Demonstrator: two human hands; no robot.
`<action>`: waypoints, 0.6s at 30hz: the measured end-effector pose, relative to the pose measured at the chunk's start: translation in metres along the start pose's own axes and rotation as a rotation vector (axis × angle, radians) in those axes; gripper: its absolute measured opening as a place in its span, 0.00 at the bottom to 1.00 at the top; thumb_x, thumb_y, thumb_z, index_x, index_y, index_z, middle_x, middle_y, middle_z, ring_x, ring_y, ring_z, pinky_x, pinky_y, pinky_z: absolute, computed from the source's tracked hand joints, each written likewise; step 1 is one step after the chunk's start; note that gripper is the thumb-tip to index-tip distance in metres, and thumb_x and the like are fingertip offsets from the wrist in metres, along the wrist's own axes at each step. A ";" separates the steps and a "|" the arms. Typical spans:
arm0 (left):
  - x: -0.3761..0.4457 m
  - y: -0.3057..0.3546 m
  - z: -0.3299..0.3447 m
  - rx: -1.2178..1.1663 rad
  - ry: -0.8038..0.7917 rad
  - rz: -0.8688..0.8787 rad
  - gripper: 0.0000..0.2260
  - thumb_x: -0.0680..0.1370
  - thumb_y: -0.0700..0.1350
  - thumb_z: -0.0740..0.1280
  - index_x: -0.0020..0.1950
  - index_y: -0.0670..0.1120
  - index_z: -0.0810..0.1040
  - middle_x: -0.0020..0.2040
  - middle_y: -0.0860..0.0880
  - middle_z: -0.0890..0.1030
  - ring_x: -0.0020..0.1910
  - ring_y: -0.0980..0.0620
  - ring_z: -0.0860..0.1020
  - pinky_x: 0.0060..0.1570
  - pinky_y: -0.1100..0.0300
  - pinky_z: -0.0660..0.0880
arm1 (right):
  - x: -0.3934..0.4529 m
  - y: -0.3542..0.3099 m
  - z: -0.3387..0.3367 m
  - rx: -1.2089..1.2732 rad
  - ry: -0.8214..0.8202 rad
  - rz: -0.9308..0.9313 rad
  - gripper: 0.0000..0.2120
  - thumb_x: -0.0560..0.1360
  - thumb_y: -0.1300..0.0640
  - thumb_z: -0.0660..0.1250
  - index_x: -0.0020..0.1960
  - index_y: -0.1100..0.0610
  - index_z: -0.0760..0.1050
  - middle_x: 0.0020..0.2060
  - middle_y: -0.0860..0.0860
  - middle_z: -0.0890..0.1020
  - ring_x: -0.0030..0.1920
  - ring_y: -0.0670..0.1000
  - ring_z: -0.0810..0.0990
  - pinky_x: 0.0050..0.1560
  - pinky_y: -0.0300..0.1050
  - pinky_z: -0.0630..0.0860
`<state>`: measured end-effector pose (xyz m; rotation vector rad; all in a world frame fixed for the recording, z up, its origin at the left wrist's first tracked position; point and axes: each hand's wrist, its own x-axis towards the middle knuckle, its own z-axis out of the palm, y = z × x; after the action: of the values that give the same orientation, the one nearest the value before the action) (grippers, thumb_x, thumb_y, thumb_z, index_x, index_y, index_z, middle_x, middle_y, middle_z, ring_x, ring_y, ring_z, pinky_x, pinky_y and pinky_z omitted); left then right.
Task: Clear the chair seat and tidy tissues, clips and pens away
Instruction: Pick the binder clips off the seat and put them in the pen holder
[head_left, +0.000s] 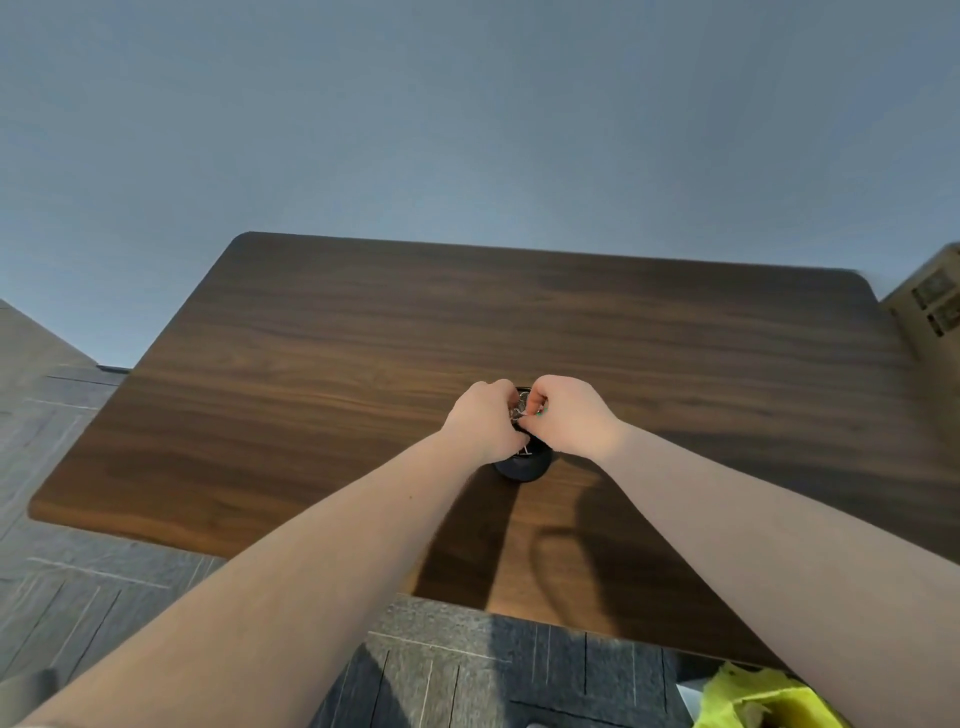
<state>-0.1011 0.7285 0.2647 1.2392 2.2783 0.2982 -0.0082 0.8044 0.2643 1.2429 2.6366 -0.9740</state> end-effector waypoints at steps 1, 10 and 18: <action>0.000 0.000 0.001 -0.010 0.009 0.003 0.19 0.71 0.45 0.69 0.61 0.44 0.73 0.58 0.43 0.76 0.55 0.43 0.76 0.45 0.56 0.71 | 0.000 0.000 0.000 0.006 -0.003 -0.001 0.04 0.74 0.58 0.67 0.47 0.57 0.75 0.50 0.55 0.81 0.47 0.54 0.76 0.48 0.46 0.75; -0.008 0.001 0.004 -0.041 0.043 0.003 0.22 0.71 0.45 0.72 0.64 0.46 0.72 0.60 0.45 0.75 0.56 0.46 0.76 0.47 0.60 0.70 | -0.004 0.006 0.001 0.039 0.021 -0.042 0.19 0.72 0.58 0.71 0.62 0.55 0.73 0.59 0.55 0.77 0.55 0.55 0.78 0.52 0.43 0.74; -0.030 -0.013 -0.004 -0.021 0.084 -0.038 0.20 0.72 0.47 0.70 0.63 0.47 0.71 0.60 0.45 0.74 0.59 0.43 0.75 0.53 0.53 0.74 | -0.021 -0.002 -0.001 -0.082 0.102 -0.138 0.17 0.75 0.57 0.67 0.63 0.54 0.72 0.60 0.55 0.75 0.52 0.55 0.78 0.49 0.45 0.77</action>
<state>-0.0998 0.6963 0.2729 1.1915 2.3610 0.3660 0.0043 0.7904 0.2729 1.1363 2.8421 -0.8306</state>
